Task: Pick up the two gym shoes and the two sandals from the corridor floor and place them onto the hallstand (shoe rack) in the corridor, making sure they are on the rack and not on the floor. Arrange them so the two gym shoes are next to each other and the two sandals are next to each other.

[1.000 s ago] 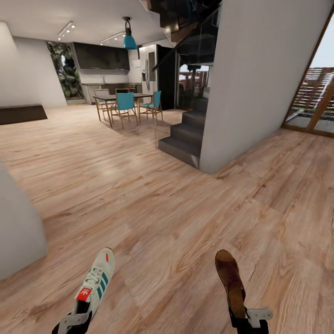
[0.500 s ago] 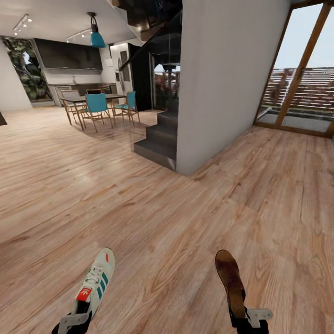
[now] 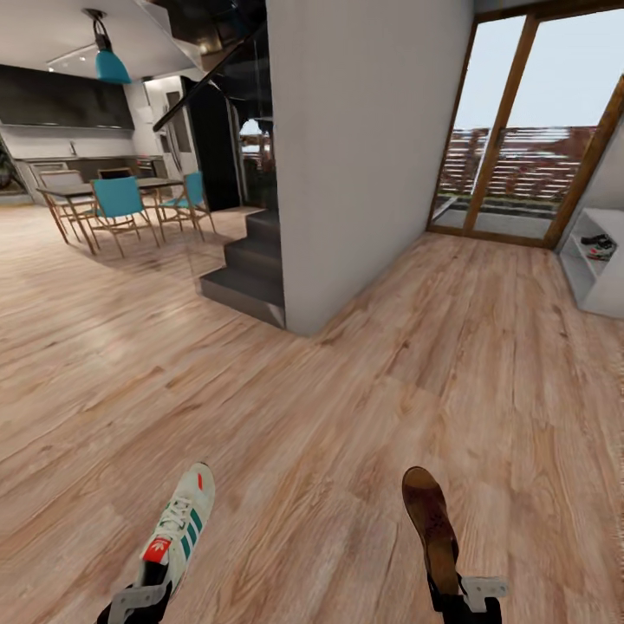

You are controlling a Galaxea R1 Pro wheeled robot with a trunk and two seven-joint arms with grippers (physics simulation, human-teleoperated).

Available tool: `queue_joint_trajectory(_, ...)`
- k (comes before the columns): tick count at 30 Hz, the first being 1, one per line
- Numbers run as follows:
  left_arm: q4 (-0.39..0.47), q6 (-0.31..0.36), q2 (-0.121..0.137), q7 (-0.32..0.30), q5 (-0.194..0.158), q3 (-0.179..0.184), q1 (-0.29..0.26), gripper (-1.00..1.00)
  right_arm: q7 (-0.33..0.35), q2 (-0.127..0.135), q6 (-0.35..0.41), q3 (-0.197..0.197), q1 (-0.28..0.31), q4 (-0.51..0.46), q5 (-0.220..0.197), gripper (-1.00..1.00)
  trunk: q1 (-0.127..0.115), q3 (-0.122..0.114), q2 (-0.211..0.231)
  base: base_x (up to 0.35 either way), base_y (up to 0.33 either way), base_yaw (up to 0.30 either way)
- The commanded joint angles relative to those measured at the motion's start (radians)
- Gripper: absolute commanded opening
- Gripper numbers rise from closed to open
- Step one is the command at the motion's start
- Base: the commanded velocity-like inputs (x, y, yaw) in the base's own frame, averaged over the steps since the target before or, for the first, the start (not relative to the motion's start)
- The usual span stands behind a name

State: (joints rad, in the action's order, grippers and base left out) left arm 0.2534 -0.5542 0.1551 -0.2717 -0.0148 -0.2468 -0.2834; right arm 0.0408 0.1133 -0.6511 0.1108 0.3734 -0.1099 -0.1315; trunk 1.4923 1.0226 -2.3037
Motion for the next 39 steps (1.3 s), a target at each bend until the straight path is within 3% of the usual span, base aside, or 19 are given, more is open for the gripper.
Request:
queue_joint_trajectory(1,0.0,-0.001,0.0,-0.009,-0.002,-0.008,-0.001,-1.0,0.005,0.0,-0.002,0.007,0.001,0.001,-0.014,-1.0,0.0,0.001,0.0,0.334,-0.042,-0.268)
queue_joint_trajectory(39,0.0,-0.001,0.001,-0.009,-0.002,-0.008,-0.001,-1.0,0.005,0.0,-0.002,0.007,0.001,0.001,-0.014,-1.0,0.0,0.001,0.0,0.34,-0.003,-0.268)
